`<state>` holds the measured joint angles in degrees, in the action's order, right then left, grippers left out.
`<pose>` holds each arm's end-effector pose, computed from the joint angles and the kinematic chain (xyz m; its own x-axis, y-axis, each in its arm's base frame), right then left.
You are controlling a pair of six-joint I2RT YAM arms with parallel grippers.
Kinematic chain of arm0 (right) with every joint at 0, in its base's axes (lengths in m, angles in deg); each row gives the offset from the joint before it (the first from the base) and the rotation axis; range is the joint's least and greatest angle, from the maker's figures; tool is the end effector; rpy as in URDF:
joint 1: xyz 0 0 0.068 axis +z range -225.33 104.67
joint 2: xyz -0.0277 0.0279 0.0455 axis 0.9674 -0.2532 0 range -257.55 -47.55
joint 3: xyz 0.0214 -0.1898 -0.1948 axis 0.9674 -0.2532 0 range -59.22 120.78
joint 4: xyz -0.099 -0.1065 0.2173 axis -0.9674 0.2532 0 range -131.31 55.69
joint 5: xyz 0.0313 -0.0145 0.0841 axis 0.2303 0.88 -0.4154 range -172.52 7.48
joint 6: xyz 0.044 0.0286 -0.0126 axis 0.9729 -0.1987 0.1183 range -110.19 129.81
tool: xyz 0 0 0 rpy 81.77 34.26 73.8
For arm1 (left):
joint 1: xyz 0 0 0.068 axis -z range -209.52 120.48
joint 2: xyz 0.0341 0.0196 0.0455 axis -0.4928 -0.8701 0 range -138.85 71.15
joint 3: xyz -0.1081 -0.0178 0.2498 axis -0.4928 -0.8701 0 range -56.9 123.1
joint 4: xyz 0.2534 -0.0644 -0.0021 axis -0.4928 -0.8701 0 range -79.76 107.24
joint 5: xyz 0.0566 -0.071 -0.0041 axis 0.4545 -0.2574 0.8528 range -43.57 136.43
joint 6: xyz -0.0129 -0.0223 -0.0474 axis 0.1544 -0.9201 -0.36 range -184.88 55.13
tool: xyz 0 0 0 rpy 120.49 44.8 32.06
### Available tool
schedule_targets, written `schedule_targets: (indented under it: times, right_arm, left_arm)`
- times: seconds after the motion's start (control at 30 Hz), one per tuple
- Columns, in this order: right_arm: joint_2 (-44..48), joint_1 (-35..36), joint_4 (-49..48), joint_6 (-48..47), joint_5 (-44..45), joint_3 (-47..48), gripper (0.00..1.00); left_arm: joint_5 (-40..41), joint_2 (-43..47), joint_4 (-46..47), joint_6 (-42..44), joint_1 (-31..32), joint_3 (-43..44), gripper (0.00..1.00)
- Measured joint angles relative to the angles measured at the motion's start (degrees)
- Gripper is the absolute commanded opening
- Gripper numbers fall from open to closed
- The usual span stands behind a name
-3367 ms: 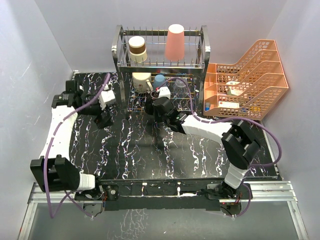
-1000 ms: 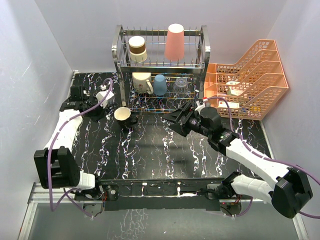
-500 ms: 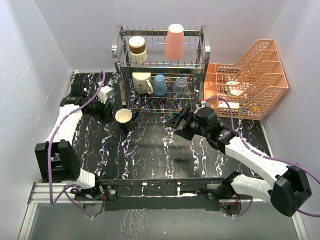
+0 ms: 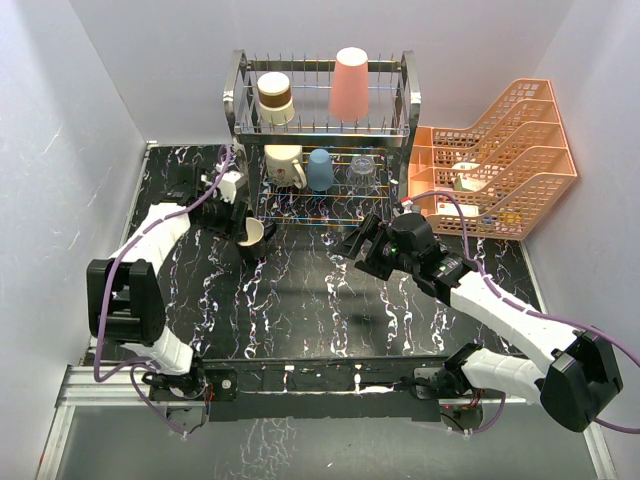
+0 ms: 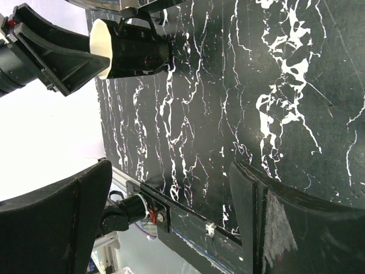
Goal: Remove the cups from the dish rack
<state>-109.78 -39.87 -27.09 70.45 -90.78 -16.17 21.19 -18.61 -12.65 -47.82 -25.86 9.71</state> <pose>0.1919 0.1430 0.2631 -0.8053 0.4854 -0.3403 0.0616 0.6395 0.7663 0.3299 -0.0363 0.2515 -0.6703 0.3089 -0.6748 0.5338 0.8323 -0.1493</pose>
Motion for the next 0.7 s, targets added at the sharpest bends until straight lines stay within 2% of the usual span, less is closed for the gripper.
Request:
schedule_targets:
  times: [0.1, 0.3, 0.4, 0.43, 0.7]
  right_arm:
    - [0.0, 0.0, 0.9, -0.6, 0.2, 0.0, 0.85]
    - [0.0, 0.0, 2.2, -1.7, 0.9, 0.2, 0.82]
    - [0.0, 0.0, 3.0, -2.5, 1.4, 1.0, 0.81]
    - [0.0, 0.0, 3.5, -2.9, 1.7, 1.6, 0.80]
    - [-0.4, 0.0, 5.5, -6.5, 4.3, 4.5, 0.79]
  left_arm:
    - [3.2, -1.7, 1.3, -1.4, 1.3, 0.0, 0.55]
    - [5.9, -3.9, 2.3, -3.5, 1.7, 0.0, 0.17]
    - [6.1, -3.9, 2.9, -4.3, 1.7, 0.0, 0.02]
    - [6.6, -3.9, 2.7, -4.0, 1.7, 0.0, 0.00]
    - [8.7, -3.9, 0.6, -2.9, 1.0, 0.4, 0.00]
